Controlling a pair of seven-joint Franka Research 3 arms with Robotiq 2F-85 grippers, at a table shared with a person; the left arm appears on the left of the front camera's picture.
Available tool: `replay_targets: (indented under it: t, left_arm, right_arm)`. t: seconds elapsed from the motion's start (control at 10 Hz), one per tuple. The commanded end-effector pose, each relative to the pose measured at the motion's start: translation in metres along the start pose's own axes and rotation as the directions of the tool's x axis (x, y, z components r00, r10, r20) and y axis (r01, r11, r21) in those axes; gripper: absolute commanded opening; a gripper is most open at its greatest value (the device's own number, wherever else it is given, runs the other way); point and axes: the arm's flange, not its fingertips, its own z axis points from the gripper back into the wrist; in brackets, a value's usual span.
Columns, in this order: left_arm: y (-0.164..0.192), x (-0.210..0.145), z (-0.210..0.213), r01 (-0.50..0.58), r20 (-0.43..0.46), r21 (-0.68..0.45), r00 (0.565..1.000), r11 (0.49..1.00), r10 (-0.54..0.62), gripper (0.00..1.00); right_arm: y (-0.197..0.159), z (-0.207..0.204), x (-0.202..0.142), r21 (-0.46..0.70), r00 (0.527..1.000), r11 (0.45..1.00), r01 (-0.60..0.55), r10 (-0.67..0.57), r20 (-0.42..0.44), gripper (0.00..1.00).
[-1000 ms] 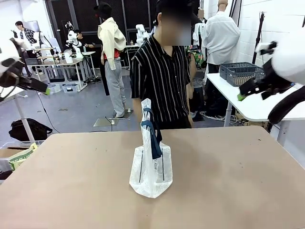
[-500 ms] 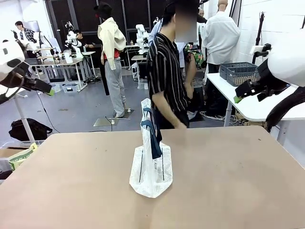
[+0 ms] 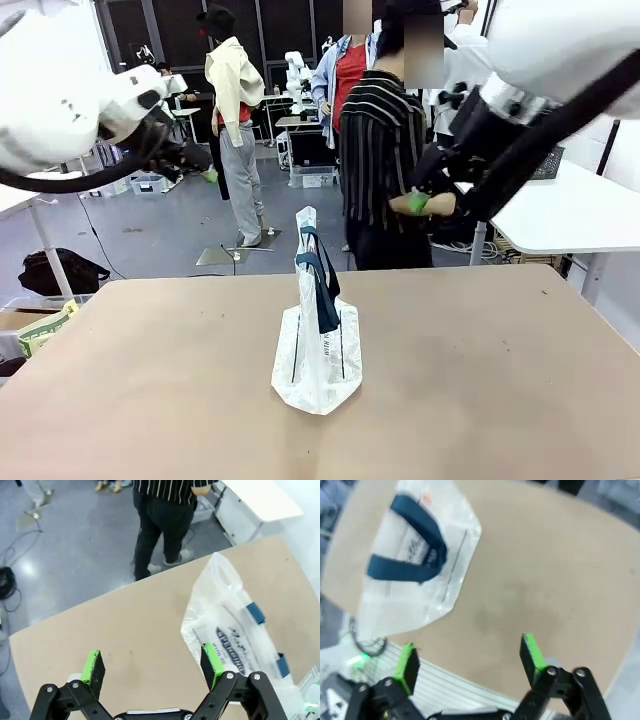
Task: Transfer purchased items from the store into the shopping bag.
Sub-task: Open the Reusable shopping bag in the center of the table.
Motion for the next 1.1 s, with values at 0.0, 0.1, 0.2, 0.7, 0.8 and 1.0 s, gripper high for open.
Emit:
replay_targets:
  t: [0.0,0.1,0.2,0.7,0.8,1.0]
  left_arm:
    - [0.008,-0.017,0.011,0.016,0.031,0.034,0.999,0.999,-0.017,1.0]
    - [0.008,-0.017,0.011,0.016,0.031,0.034,0.999,0.999,-0.017,1.0]
    - [-0.001,0.004,-0.003,0.001,-0.004,0.001,1.0,1.0,-0.001,1.0]
    - [-0.049,0.045,-0.069,-0.082,-0.127,-0.103,0.989,0.991,0.069,1.0]
    - [-0.057,0.043,-0.081,-0.143,-0.165,-0.129,0.979,0.981,0.121,1.0]
    - [-0.061,0.032,-0.077,-0.067,-0.133,-0.105,0.99,0.992,0.053,1.0]
  right_arm:
    - [-0.014,0.006,-0.009,-0.01,0.997,1.0,0.008,-0.007,0.073,1.0]
    - [-0.014,0.006,-0.009,-0.01,0.997,1.0,0.008,-0.007,0.073,1.0]
    - [0.001,-0.002,0.003,-0.004,1.0,1.0,-0.002,0.002,-0.007,1.0]
    - [0.081,-0.037,0.026,0.041,0.976,0.998,0.042,-0.032,-0.213,1.0]
    - [0.094,-0.049,0.028,0.047,0.969,0.998,0.041,-0.028,-0.247,1.0]
    - [0.088,-0.043,0.013,0.034,0.98,0.999,0.01,-0.003,-0.2,1.0]
